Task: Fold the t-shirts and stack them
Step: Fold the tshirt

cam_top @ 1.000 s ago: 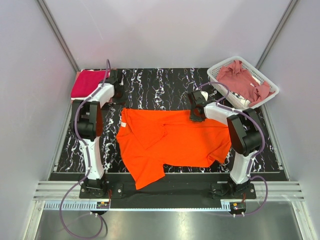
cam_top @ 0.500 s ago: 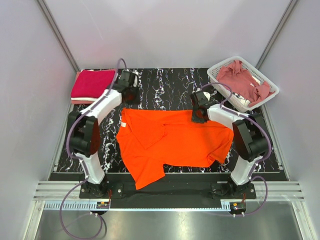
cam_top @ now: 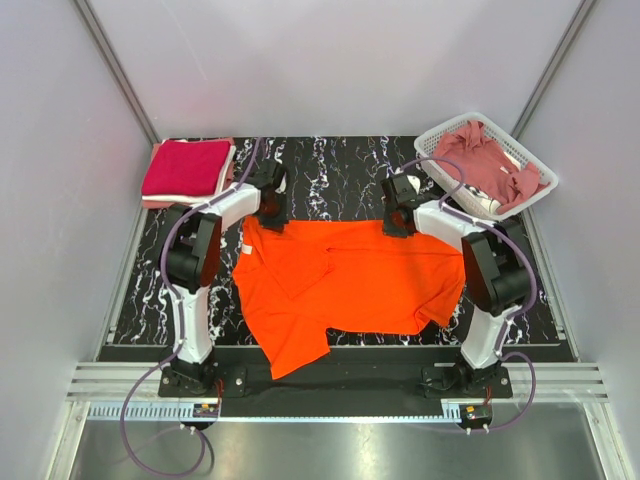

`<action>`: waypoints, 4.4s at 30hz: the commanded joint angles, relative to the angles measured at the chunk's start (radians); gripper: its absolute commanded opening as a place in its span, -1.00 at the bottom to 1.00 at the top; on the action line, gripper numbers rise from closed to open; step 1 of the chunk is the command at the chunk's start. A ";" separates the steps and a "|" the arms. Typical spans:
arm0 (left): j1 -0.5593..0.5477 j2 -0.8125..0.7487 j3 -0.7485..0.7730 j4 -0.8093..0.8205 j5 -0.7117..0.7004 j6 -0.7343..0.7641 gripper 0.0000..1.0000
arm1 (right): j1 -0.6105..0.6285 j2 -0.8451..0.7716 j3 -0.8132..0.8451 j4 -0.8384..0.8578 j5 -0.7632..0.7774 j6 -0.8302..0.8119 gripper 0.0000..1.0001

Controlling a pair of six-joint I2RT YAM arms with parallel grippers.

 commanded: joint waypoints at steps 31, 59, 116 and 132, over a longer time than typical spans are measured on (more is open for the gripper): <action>-0.064 -0.442 -0.003 -0.115 0.062 0.102 -0.77 | -0.015 -0.262 0.081 -0.252 -0.097 0.265 -0.31; -0.256 -0.973 -0.571 -0.032 0.171 0.130 -0.53 | -0.089 -0.709 -0.564 -0.542 0.026 1.099 -0.24; -0.768 -0.924 -0.566 -0.284 -0.220 -0.120 -0.34 | -0.095 -0.690 -0.604 -0.530 0.080 1.311 -0.66; -0.791 -0.836 -0.499 -0.346 -0.153 -0.050 -0.29 | -0.095 -0.826 -0.527 -0.539 0.255 1.136 -1.00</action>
